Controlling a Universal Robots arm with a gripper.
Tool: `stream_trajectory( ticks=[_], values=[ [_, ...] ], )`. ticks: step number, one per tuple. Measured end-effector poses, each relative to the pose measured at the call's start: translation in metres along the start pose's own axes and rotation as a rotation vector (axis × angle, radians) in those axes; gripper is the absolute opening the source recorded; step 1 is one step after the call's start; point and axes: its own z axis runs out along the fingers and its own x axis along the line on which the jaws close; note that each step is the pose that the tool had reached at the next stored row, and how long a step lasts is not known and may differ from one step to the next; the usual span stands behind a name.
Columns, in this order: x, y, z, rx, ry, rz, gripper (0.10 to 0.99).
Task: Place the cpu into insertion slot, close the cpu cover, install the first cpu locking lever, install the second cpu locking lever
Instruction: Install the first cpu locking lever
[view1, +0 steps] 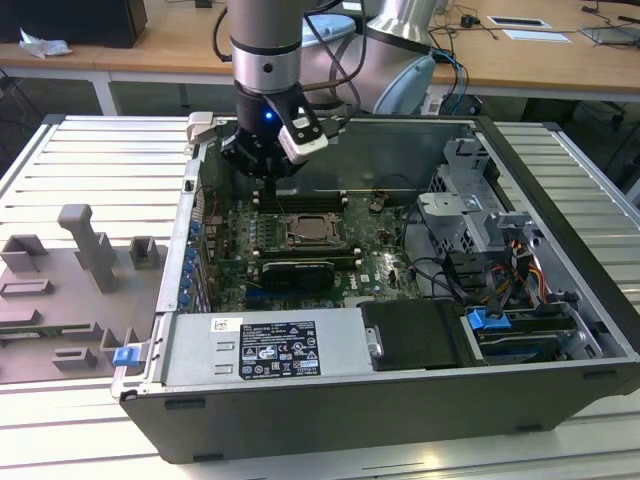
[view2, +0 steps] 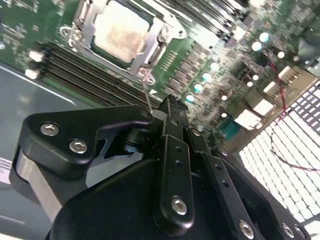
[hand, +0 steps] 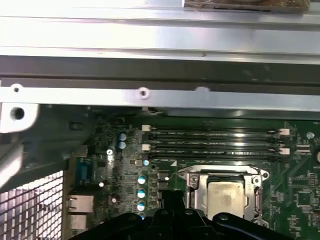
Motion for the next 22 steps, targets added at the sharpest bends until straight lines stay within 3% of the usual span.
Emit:
stream_trajectory(
  ticks=[4,10,17,22],
  values=[
    [0.0085,0.0005,0.0003,0.000,-0.0001,0.000,0.106],
    [0.0095,0.0080,0.0021,0.000,0.0000,0.000,0.106],
    [0.0091,0.0179,0.0038,0.001,0.0001,0.000,0.106],
    [-0.0001,0.0187,0.0053,0.009,0.0002,0.000,0.106]
  ],
)
